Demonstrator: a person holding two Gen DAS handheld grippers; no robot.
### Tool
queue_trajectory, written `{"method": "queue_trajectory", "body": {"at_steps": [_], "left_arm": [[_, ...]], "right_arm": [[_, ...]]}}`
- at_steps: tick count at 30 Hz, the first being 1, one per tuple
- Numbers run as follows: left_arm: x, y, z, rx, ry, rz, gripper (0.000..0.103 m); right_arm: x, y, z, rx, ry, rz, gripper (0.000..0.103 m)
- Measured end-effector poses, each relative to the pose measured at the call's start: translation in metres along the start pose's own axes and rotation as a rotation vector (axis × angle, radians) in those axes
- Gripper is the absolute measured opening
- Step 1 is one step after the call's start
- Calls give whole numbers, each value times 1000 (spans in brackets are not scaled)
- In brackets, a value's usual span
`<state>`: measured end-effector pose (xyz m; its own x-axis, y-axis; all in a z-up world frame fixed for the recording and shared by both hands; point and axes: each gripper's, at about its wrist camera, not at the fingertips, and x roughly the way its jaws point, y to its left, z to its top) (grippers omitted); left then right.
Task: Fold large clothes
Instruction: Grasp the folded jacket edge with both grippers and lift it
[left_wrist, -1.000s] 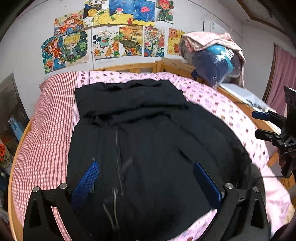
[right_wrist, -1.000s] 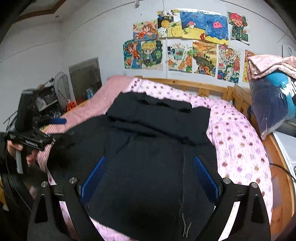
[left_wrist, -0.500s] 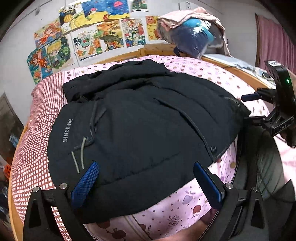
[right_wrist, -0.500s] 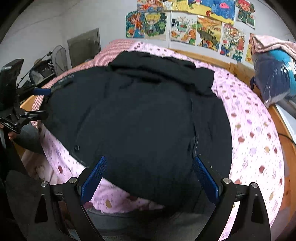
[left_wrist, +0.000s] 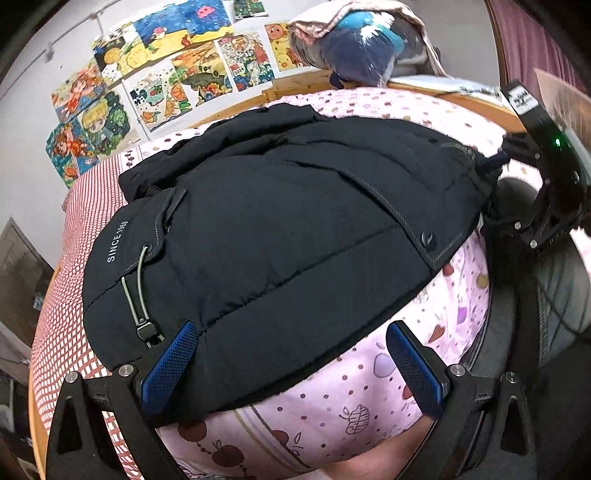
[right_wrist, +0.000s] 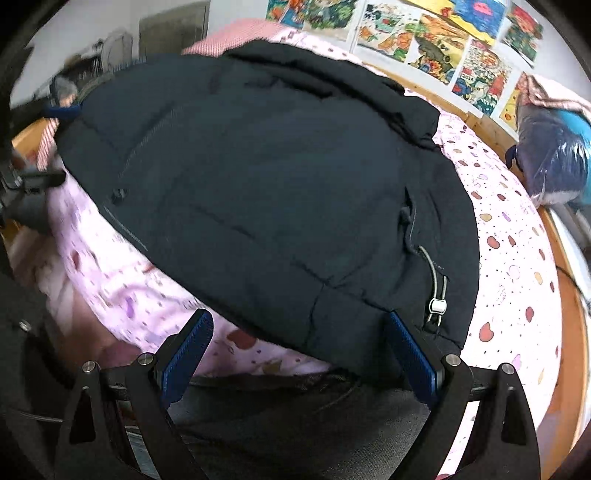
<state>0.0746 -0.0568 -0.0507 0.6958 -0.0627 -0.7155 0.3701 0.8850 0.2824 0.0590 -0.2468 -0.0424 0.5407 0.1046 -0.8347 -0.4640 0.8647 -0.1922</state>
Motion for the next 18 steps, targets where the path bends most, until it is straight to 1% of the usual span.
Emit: {"method": "queue_trajectory", "body": {"at_steps": [3, 10, 12, 14, 16, 18], "left_arm": [[5, -7, -4, 38, 18, 22, 103], [11, -25, -11, 122, 45, 75, 103], [16, -32, -16, 165, 55, 116, 103], [22, -41, -20, 227, 65, 181, 103], [25, -48, -23, 266, 61, 229, 103], [26, -51, -26, 287, 53, 259, 103]], "right_arm": [[3, 9, 0, -33, 24, -29, 92], [17, 35, 5, -122, 107, -170, 92], [19, 40, 8, -112, 125, -209, 92], [19, 42, 11, -84, 129, -234, 92], [15, 40, 13, -42, 118, -228, 92], [11, 37, 13, -6, 99, -213, 92]]}}
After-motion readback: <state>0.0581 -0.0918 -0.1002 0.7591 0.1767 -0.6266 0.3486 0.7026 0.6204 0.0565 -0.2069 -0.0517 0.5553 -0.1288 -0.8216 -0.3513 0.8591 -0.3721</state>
